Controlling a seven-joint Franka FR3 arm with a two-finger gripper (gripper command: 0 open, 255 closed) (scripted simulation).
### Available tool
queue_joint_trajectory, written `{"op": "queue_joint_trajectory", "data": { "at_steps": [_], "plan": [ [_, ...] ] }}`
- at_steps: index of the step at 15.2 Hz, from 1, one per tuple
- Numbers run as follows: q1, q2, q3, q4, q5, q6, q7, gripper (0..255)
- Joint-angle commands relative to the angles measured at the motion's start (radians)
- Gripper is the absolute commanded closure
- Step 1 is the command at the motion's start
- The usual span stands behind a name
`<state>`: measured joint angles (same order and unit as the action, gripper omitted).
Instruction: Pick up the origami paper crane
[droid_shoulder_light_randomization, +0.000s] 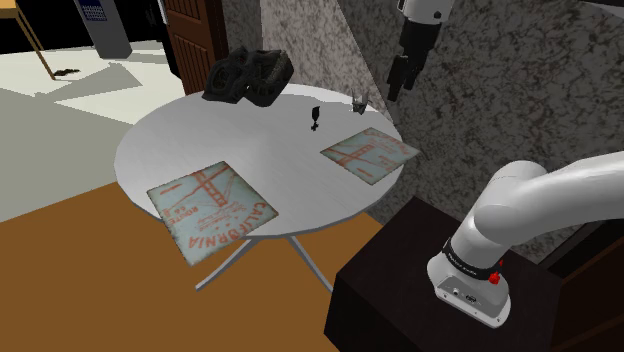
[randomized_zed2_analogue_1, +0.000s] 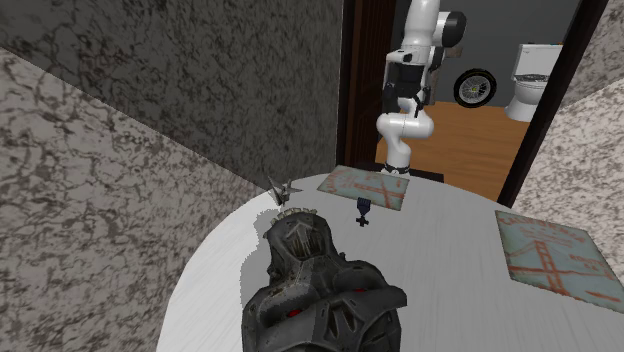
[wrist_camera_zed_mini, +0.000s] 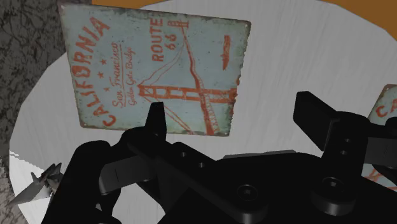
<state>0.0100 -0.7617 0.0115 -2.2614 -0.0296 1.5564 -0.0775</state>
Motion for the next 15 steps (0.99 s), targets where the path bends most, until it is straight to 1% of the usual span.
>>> {"op": "queue_joint_trajectory", "data": {
  "at_steps": [1, 8, 15],
  "plan": [
    [0.0, 0.0, 0.0, 0.0, 0.0, 0.0, 0.0, 0],
    [-0.03, 0.186, -0.115, 0.062, -0.052, 0.112, -0.127, 0],
    [-0.051, 0.408, -0.219, 0.186, -0.06, 0.198, -0.255, 0]
  ]
}}
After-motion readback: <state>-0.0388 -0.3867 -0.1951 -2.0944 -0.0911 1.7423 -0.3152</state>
